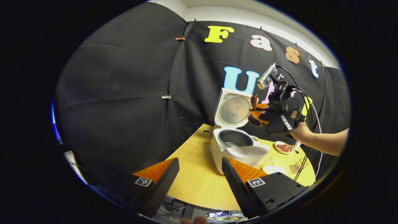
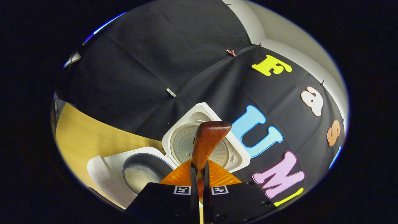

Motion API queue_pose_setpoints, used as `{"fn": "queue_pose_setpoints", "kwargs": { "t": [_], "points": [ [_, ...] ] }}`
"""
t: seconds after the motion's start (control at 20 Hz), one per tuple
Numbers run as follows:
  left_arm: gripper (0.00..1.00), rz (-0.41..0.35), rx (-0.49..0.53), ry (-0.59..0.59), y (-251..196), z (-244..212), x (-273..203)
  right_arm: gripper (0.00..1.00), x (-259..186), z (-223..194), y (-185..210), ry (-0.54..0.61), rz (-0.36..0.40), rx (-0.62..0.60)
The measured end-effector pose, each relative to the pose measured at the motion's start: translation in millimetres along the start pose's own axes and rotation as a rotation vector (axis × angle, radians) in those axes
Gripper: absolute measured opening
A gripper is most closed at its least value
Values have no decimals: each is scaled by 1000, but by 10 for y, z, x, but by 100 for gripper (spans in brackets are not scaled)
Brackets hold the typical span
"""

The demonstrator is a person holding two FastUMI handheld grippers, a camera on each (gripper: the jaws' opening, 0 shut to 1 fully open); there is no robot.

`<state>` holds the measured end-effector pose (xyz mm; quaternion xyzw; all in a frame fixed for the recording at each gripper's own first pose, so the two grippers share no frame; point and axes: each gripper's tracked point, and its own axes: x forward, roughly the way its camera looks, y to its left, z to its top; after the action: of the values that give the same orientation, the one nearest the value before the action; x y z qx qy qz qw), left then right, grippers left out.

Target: Close the left gripper, press the button to open the rice cooker; take a wooden spoon from the chopstick holder with the right hand, scoop a spoonful of rice and pour it into the rice cooker, then put the wooden spoon back into the chopstick holder.

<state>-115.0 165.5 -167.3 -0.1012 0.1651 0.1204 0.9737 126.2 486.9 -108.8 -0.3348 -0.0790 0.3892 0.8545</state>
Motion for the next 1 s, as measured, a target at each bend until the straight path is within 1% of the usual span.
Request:
{"fn": "queue_pose_setpoints", "kwargs": {
  "t": [0.15,0.25,0.35,0.6,0.75,0.85,1.0],
  "points": [
    [95,3,6,0,25,17,-60,9,2,-14,-51,11,-5,60],
    [95,4,4,0,16,26,-67,9,-2,-37,-112,25,-21,139],
    [95,6,10,1,-12,14,-83,9,-2,-96,-232,41,-30,286],
    [95,6,19,1,-78,-25,-107,9,-96,-271,-396,89,-42,738],
    [95,3,25,-3,-135,-13,-96,9,-240,-335,-543,83,-62,969],
    [95,-2,27,-9,-187,-4,-130,9,-358,-380,-683,67,-87,1089],
    [95,-12,31,-13,-277,10,-161,9,-629,-451,-916,34,-120,1222]
  ]
}}
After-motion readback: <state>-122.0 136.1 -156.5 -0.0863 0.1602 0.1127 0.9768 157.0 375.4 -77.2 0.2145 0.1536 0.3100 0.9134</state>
